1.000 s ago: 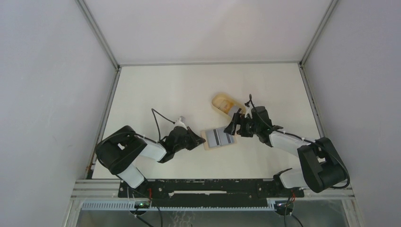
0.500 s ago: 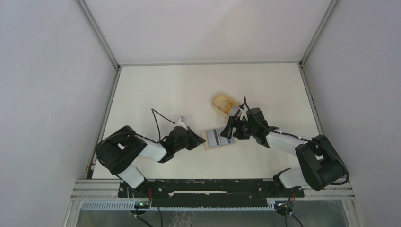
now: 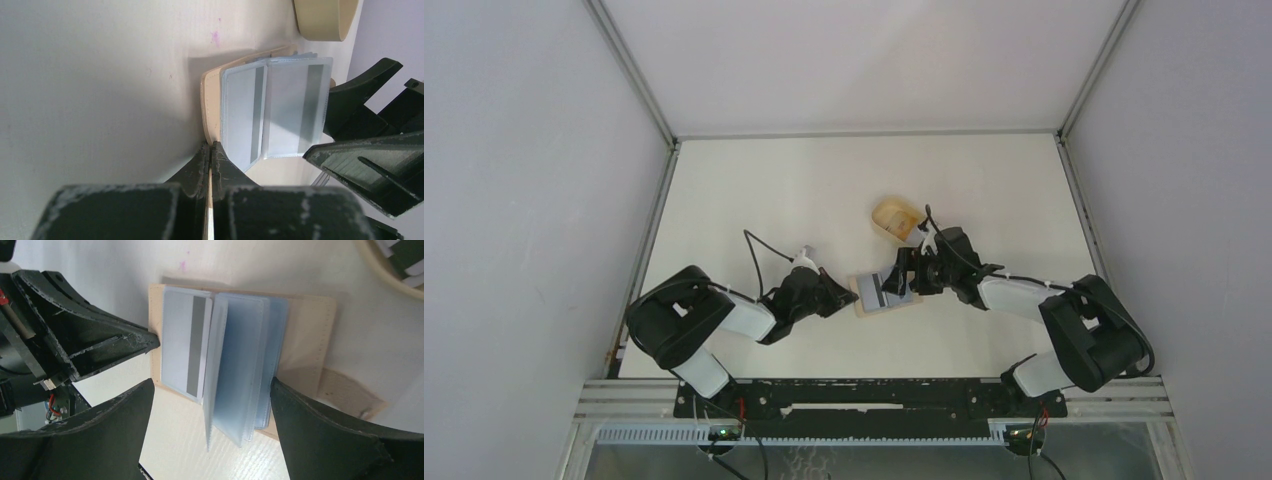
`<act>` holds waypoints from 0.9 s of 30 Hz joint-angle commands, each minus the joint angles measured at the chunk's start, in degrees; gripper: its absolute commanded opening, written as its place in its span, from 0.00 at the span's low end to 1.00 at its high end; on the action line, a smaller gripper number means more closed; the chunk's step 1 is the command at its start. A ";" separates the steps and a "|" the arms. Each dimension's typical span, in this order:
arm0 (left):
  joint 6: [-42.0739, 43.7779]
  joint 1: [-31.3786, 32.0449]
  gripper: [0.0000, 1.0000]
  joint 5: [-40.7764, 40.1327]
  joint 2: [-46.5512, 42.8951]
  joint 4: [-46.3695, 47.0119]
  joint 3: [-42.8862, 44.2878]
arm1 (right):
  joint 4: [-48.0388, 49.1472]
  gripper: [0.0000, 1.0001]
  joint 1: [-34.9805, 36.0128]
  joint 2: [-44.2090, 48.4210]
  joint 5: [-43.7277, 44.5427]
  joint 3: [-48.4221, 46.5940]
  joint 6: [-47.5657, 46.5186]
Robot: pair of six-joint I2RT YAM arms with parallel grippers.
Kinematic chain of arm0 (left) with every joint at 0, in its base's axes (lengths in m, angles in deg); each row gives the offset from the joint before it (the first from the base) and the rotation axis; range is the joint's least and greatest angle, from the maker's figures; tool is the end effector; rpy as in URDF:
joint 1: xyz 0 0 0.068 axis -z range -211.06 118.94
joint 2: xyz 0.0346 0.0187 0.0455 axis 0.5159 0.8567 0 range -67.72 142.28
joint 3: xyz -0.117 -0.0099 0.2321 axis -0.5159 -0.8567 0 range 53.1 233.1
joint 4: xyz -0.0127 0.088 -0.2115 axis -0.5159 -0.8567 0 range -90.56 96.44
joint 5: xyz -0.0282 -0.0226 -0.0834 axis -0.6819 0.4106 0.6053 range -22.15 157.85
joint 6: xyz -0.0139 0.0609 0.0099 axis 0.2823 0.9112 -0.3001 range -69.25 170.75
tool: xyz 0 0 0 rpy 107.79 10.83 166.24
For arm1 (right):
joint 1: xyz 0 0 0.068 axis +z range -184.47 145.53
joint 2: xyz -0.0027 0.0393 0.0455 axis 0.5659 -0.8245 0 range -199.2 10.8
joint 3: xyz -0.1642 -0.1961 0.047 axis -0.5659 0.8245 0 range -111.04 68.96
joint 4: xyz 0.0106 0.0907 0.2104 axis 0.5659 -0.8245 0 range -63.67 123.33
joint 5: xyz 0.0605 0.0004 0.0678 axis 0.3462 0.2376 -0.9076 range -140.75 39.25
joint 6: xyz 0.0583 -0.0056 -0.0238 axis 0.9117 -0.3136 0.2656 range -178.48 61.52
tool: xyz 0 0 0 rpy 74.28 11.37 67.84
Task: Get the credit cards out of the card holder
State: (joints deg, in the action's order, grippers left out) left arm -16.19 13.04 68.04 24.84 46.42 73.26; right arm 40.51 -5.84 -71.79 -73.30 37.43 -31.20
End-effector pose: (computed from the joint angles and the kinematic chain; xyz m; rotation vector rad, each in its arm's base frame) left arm 0.1833 -0.1780 0.1160 -0.4652 2.3136 -1.0714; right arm 0.2124 0.1372 0.1539 -0.2365 2.4480 0.9205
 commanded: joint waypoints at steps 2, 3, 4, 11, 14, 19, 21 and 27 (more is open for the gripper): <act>1.47 0.11 0.00 -1.42 1.30 -7.52 -1.71 | 0.47 0.94 2.44 -0.75 -1.21 -2.10 -0.81; 1.46 0.11 0.00 -1.42 1.32 -7.55 -1.71 | 0.25 0.94 2.55 -0.80 -1.05 -2.33 -1.01; 1.50 0.11 0.00 -1.42 1.25 -7.51 -1.66 | 0.13 0.94 2.58 -0.82 -1.01 -2.39 -1.13; 1.50 0.28 0.00 -1.25 1.35 -7.47 -1.71 | 0.12 0.96 2.51 -0.13 -1.88 -2.40 -1.84; 1.54 0.24 0.00 -1.24 1.32 -7.47 -1.63 | 1.72 0.96 2.62 -0.16 -4.04 -2.40 -1.66; 1.50 0.22 0.00 -1.13 1.38 -7.47 -1.68 | 4.69 0.96 2.75 -1.42 -8.21 -2.60 -1.07; 1.54 0.20 0.00 -1.15 1.32 -7.47 -1.75 | 5.38 0.96 2.96 -2.15 -9.28 -2.75 -0.90; 1.46 0.20 0.00 -1.11 1.21 -7.30 -1.88 | 5.78 0.96 2.96 -3.68 -10.06 -2.75 -0.92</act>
State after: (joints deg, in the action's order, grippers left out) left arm -16.32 13.06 68.04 24.84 46.40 73.26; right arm 43.40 -3.35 -74.85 -81.39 36.62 -31.59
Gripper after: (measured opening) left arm 0.010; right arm 0.964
